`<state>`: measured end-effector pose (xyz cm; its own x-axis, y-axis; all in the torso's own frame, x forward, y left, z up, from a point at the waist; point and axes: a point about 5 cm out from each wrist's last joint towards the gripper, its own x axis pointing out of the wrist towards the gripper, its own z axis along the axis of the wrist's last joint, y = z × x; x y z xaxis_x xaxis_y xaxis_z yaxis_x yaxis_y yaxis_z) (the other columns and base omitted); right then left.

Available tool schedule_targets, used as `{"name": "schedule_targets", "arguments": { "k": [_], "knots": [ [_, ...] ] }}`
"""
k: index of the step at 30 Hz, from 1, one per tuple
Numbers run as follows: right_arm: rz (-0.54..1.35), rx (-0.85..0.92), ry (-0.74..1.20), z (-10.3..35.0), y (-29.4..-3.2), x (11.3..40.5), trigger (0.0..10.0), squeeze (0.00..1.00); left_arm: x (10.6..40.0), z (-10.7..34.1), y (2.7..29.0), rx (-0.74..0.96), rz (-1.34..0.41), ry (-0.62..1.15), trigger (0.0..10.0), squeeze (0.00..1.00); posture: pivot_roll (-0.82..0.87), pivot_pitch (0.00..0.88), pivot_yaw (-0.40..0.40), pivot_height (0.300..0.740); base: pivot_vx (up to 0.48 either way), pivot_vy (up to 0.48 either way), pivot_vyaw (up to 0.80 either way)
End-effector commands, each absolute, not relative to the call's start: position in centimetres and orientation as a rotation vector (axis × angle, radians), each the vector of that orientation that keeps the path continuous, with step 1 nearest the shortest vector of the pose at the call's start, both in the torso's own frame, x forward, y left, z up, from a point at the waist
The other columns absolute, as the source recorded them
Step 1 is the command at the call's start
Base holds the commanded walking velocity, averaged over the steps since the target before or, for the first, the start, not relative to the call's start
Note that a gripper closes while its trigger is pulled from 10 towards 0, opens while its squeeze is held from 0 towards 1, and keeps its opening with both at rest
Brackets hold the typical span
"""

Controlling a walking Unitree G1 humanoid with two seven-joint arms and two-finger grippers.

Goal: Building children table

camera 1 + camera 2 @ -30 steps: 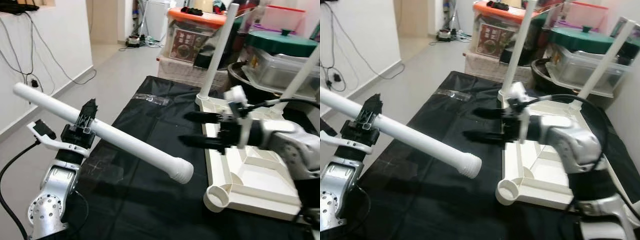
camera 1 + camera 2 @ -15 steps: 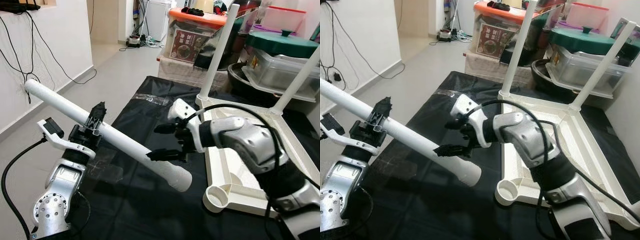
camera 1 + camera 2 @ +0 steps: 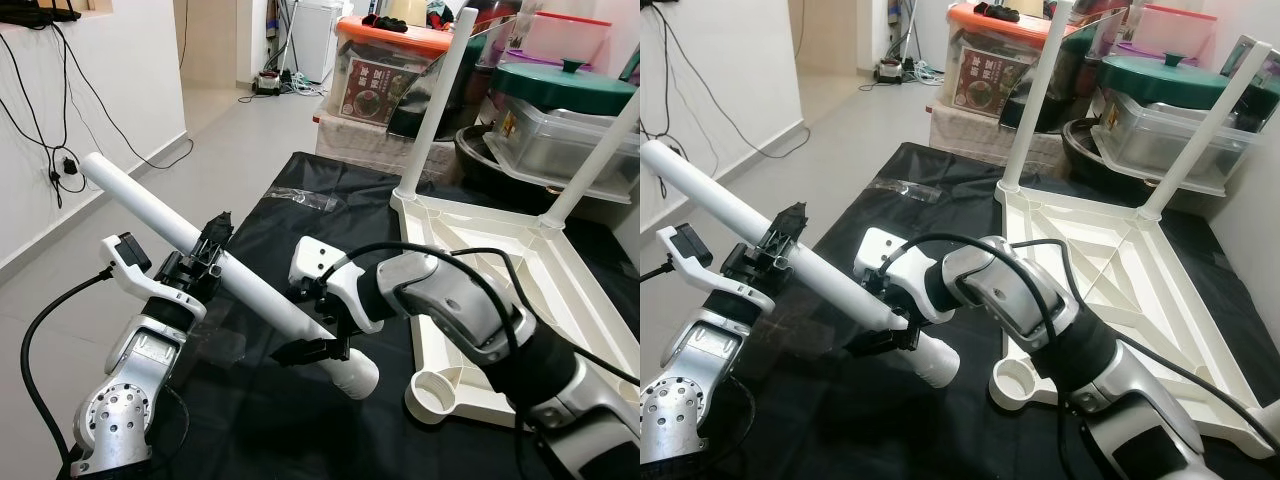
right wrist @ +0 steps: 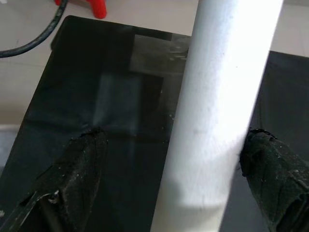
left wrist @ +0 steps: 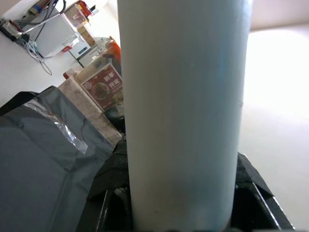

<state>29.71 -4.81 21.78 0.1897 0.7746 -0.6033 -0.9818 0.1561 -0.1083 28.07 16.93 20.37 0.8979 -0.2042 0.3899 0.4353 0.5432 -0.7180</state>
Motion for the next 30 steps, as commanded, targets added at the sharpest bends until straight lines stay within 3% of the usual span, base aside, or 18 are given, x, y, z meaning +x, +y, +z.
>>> {"name": "schedule_targets", "arguments": {
  "k": [1, 12, 13, 14, 26, 27, 28, 29, 30],
  "knots": [
    [1.286, -0.55, 0.491, 21.0, -4.7, 30.0, 10.0, 0.0, 28.2, 20.5, 16.4, -0.912, -0.393, -0.269, 0.0, 0.0, 0.05, 0.0, -0.121, 0.74, 0.0, 0.0, 0.0],
    [1.19, -0.554, 0.498, 19.3, -3.2, 31.3, 10.0, 0.0, 28.1, 20.6, 16.0, -0.902, -0.4, -0.273, 0.0, 0.0, 0.06, 0.0, -0.129, 0.74, 0.0, 0.0, 0.0],
    [1.191, -0.554, 0.498, 19.1, -3.1, 31.3, 7.4, 0.0, 28.1, 20.6, 16.0, -0.901, -0.399, -0.272, 0.0, 0.0, 0.07, 0.0, -0.132, 0.74, 0.0, 0.0, 0.0],
    [1.193, -0.553, 0.497, 19.0, -3.0, 31.3, 0.0, 0.0, 28.1, 20.5, 16.0, -0.899, -0.397, -0.269, 0.0, 0.0, 0.07, 0.0, -0.133, 0.74, 0.0, 0.0, 0.0],
    [1.181, -0.513, 0.471, 18.9, -3.0, 31.5, 0.0, 0.0, 28.2, 20.1, 15.8, -0.912, -0.395, -0.245, 0.0, 0.0, 0.06, 0.0, -0.126, 0.74, 0.0, 0.0, 0.0],
    [1.18, -0.503, 0.47, 18.9, -3.1, 31.4, 0.0, 0.0, 28.3, 19.8, 15.7, -0.899, -0.389, -0.222, 1.1, 0.0, 0.06, 0.0, -0.128, 0.74, 0.0, 0.0, 0.0],
    [1.18, -0.503, 0.47, 18.9, -3.1, 31.4, 0.0, 0.0, 28.3, 19.8, 15.7, -0.899, -0.389, -0.222, 1.1, 0.0, 0.06, 0.0, -0.128, 0.74, 0.0, 0.0, 0.0],
    [1.168, -0.485, 0.47, 19.0, -3.4, 31.5, 0.0, 0.0, 28.4, 19.7, 15.6, -0.854, -0.384, -0.215, 10.0, 0.01, 0.06, 0.0, -0.127, 0.74, 0.0, 0.0, 0.0],
    [1.168, -0.485, 0.47, 19.0, -3.4, 31.5, 0.0, 0.0, 28.4, 19.7, 15.6, -0.854, -0.384, -0.215, 10.0, 0.01, 0.06, 0.0, -0.127, 0.74, 0.0, 0.0, 0.0]
  ]
}}
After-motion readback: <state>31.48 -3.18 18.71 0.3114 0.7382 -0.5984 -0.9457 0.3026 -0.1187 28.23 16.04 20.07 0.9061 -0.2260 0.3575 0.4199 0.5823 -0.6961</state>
